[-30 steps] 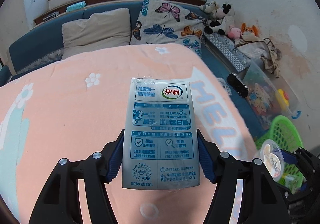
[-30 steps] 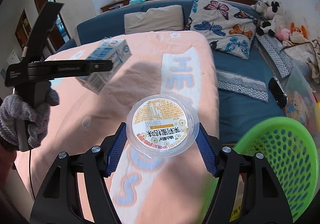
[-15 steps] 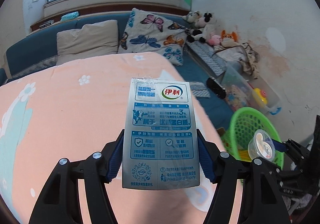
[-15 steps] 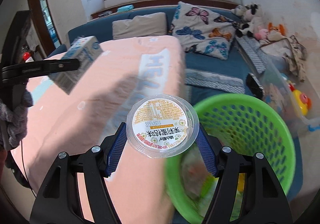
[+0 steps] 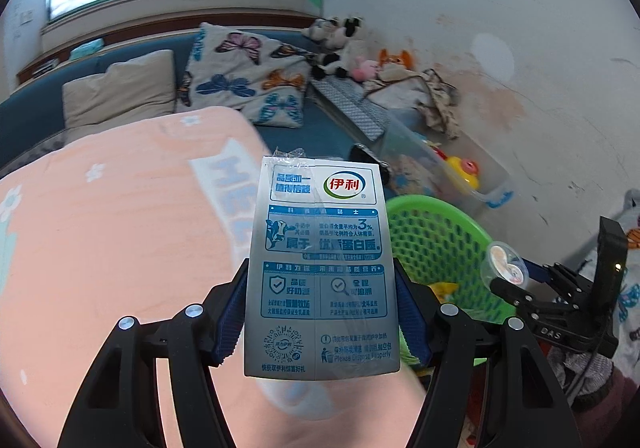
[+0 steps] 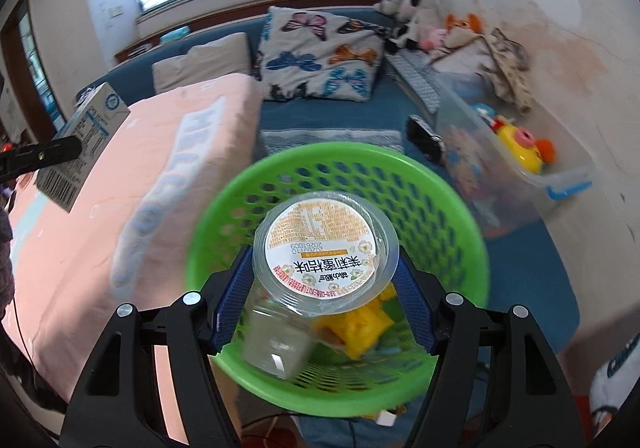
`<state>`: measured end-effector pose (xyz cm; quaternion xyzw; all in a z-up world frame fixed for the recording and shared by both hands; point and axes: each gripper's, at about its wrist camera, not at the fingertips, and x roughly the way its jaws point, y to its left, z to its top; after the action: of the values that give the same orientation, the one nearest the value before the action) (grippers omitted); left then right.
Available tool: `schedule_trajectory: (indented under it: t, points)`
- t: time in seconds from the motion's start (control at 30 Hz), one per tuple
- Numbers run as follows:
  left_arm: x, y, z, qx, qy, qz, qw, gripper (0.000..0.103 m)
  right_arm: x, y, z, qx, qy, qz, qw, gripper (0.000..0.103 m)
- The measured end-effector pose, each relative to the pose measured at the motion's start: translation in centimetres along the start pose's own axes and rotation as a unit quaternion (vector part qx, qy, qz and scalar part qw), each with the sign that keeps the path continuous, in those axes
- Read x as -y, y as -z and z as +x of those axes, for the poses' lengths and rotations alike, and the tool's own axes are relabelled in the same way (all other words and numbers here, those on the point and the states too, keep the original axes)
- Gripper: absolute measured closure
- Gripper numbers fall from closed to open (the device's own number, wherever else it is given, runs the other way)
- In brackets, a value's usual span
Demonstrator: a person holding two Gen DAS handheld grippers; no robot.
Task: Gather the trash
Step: 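Carry the milk carton and yogurt cup over the green basket and release both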
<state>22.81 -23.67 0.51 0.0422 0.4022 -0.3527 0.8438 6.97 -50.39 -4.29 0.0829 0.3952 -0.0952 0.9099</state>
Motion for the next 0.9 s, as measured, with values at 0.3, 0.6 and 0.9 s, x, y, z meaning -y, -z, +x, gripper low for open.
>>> schedule_trajectory:
  t: [0.3,0.6,0.9]
  points:
    - [5.1,0.5,2.9,-0.023,0.030,0.026,0.9989,0.040,3.2,1.1,-0.5,0.001,0.012,0.033,0.999,0.034]
    - [7.6,0.5,6.1,-0.048,0.041,0.031,0.9975,0.039,4.0,1.6,-1.8,0.010,-0.001,0.049,0.999,0.031]
    - [9.4,1.1,8.8,-0.074,0.045,0.037,0.9956,0.038,3.9,1.9,-2.9,0.021,-0.018,0.052,0.998,0.030]
